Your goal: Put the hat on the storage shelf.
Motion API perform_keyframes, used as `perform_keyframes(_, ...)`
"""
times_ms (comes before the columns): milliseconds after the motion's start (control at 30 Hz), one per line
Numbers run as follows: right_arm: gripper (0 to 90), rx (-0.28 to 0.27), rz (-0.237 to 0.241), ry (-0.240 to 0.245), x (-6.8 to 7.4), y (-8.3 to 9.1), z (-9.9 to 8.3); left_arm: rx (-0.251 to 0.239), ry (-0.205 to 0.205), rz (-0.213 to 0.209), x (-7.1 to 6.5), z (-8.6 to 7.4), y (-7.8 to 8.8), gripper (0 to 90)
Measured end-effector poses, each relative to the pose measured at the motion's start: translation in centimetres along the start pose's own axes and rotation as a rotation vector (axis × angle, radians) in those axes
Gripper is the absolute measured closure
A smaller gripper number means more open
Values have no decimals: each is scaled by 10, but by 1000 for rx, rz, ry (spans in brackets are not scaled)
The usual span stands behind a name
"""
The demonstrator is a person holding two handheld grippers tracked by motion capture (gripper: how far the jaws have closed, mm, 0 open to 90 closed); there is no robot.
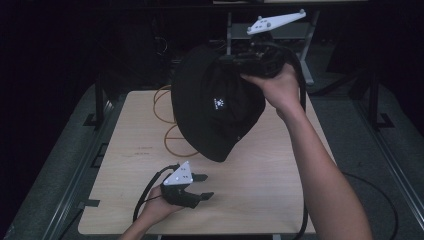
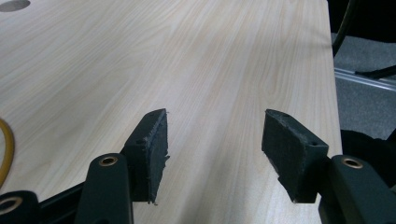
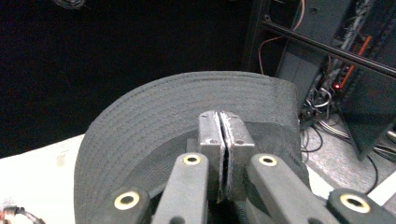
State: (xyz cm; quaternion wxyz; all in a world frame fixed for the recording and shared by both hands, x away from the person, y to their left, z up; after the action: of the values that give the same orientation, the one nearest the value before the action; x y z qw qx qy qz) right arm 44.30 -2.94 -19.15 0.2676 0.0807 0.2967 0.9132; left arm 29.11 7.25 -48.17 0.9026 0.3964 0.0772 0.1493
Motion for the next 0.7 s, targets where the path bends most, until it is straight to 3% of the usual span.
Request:
perform_keyframes(367,878,53,16,52,7,-35,36,12,-27,-9,-3,-1,-1,416)
perform_keyframes(700,877,99,40,59,10,-69,65,30,-66,-12,-9,0,-6,416)
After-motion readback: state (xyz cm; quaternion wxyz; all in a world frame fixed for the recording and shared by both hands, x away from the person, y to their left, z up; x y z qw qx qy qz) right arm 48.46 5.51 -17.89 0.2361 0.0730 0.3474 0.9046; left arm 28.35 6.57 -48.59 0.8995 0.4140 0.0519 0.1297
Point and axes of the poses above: each handheld gripper's, and its own axes: y roughly backward along the jaws, z roughly out of its top, x roughly to its left, the point moved 10 cm from there along -y, roughly forward along the jaws, and after that the axes turned 14 degrees about x, right-handed, at the moved point
